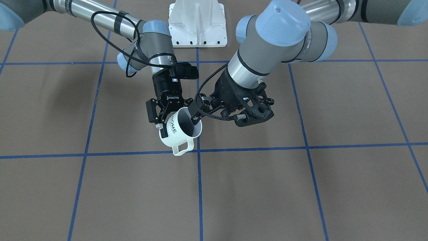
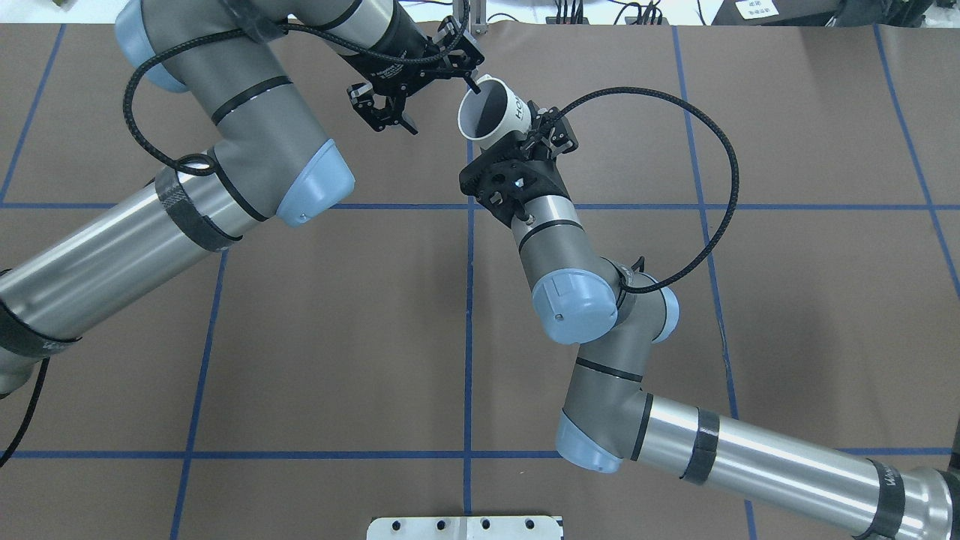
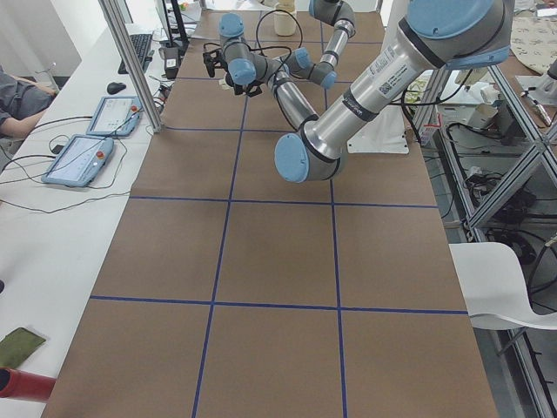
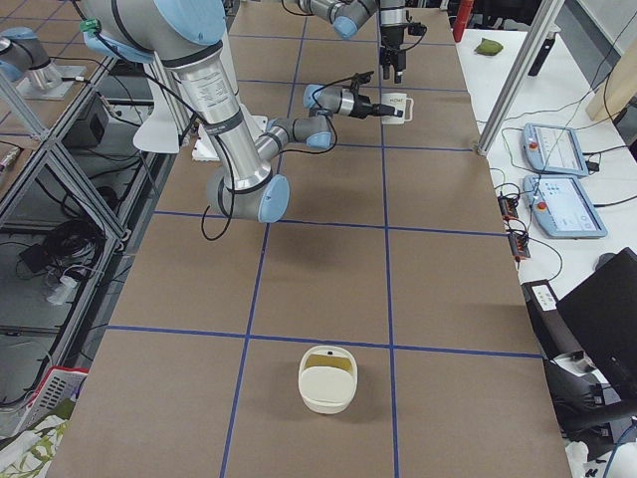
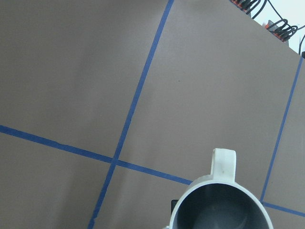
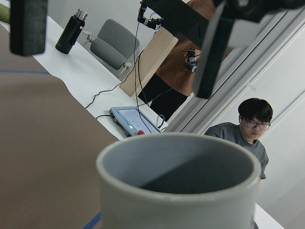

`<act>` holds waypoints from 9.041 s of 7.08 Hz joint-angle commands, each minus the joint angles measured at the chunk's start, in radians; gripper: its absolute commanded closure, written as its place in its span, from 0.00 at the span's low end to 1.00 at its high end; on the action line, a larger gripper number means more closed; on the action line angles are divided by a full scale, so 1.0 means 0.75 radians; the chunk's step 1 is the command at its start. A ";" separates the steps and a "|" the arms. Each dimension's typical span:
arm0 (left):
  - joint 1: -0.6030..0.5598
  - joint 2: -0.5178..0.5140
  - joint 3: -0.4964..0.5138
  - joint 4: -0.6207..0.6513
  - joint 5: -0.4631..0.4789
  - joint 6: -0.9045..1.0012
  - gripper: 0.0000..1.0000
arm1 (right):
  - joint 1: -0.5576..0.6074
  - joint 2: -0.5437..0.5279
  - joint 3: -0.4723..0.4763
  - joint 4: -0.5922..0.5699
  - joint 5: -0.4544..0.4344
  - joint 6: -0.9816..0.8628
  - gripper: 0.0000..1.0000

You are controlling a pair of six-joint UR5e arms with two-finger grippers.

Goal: Left arm hands cup to right arm to dump lemon

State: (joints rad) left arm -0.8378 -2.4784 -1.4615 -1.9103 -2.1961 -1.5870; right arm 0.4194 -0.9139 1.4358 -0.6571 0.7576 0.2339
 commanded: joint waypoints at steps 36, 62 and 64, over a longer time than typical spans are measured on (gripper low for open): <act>0.035 0.024 0.014 -0.089 0.003 0.005 1.00 | -0.175 -0.187 0.290 0.060 -0.131 0.093 0.02; -0.374 1.136 -0.213 -0.089 -0.003 1.545 0.80 | 1.500 -0.428 0.029 -1.253 2.050 -0.502 0.00; -0.374 1.136 -0.213 -0.085 -0.003 1.545 0.01 | 1.500 -0.430 0.021 -1.218 2.050 -0.490 0.00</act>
State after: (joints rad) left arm -1.1179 -1.6266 -1.6196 -1.9764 -2.1983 -0.4280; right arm 1.5446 -1.2344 1.4533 -1.5809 2.2955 -0.1379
